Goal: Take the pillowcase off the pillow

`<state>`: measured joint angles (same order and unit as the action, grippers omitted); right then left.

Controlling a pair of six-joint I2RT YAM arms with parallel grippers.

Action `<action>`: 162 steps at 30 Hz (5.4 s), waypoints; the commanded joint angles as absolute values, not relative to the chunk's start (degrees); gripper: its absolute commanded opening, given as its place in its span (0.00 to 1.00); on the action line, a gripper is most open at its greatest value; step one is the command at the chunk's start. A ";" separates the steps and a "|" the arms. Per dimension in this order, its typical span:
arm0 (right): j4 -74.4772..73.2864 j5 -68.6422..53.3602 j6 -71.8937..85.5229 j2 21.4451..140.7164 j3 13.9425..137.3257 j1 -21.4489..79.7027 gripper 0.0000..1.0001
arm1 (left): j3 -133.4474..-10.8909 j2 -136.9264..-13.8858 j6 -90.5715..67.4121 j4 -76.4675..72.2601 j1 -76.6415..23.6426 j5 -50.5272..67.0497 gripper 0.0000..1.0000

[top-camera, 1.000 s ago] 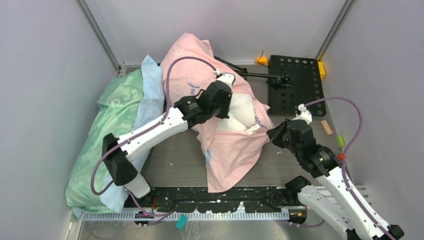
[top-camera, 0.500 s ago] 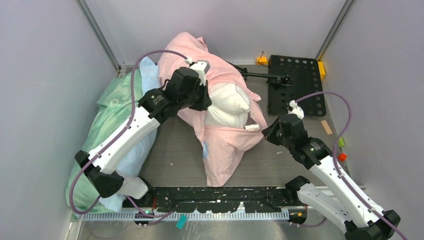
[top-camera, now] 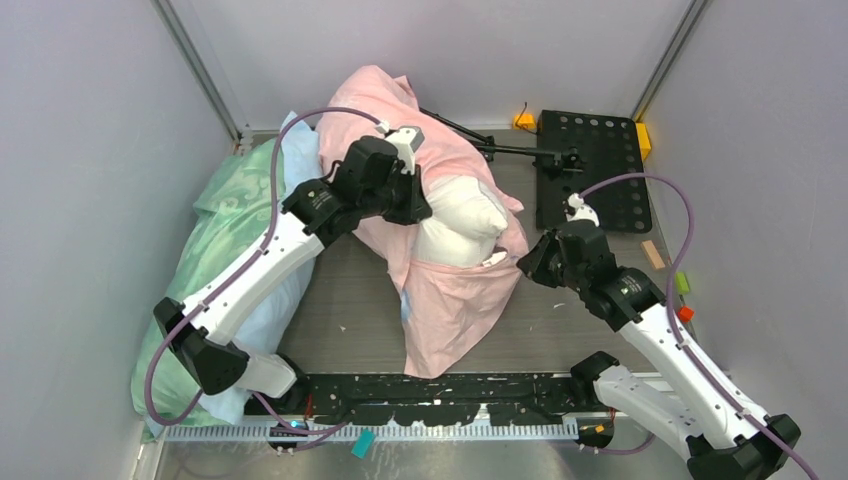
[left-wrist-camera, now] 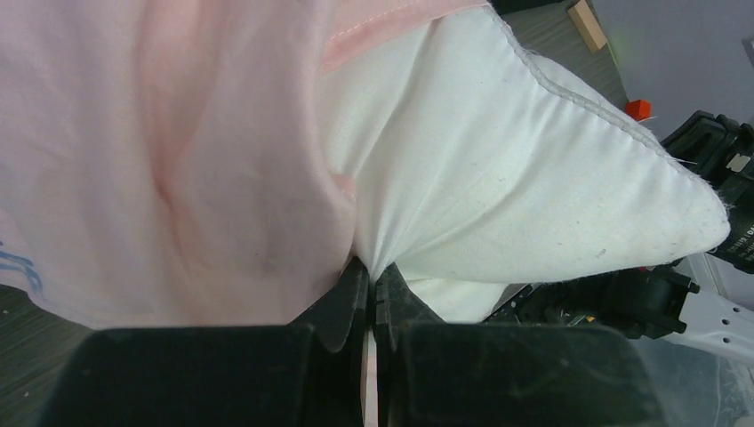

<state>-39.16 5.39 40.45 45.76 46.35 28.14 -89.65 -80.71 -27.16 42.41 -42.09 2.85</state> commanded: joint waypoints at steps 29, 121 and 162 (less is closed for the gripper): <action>-24.87 -20.46 34.10 44.05 46.30 27.91 0.82 | -104.42 -81.91 -26.37 35.82 -40.25 -5.74 0.00; -10.43 8.77 36.74 64.70 60.83 43.14 0.00 | -102.40 -73.28 -38.53 44.31 -36.50 11.38 0.55; -7.37 2.80 37.97 63.36 60.37 43.09 0.00 | -66.43 -63.63 -86.04 45.67 -59.72 -25.56 0.94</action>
